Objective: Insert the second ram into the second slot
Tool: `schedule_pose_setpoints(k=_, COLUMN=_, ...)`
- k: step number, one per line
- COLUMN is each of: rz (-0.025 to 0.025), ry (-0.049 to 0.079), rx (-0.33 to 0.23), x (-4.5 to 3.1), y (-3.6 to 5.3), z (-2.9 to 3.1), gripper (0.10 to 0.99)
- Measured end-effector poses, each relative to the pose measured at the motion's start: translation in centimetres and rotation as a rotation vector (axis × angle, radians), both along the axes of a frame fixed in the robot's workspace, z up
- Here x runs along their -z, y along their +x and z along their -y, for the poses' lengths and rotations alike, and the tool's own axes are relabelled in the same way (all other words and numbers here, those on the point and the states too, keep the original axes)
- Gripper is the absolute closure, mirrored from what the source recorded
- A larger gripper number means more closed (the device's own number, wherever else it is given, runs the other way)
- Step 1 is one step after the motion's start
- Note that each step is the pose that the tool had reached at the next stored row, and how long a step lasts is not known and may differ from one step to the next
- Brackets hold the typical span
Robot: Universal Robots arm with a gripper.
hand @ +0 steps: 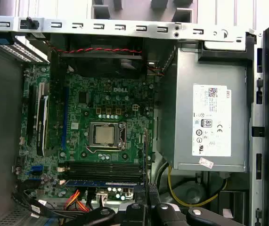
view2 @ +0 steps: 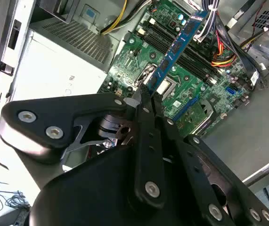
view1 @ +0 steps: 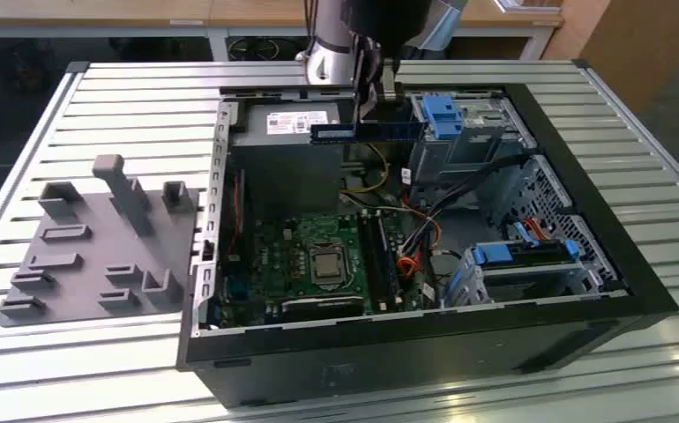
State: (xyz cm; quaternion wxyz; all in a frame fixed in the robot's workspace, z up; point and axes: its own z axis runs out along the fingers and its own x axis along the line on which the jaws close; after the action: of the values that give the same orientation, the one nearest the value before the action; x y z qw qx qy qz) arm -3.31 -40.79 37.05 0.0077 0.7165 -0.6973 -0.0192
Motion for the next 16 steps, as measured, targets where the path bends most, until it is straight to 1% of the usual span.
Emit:
schedule_pose_setpoints(k=8, rz=0.0000, ry=-0.001, rx=0.000, x=0.00, y=0.00, z=0.10, gripper=0.949)
schedule_pose_setpoints(k=16, rz=0.0001, ry=-0.003, rx=0.000, x=0.01, y=0.00, z=0.58, gripper=0.949)
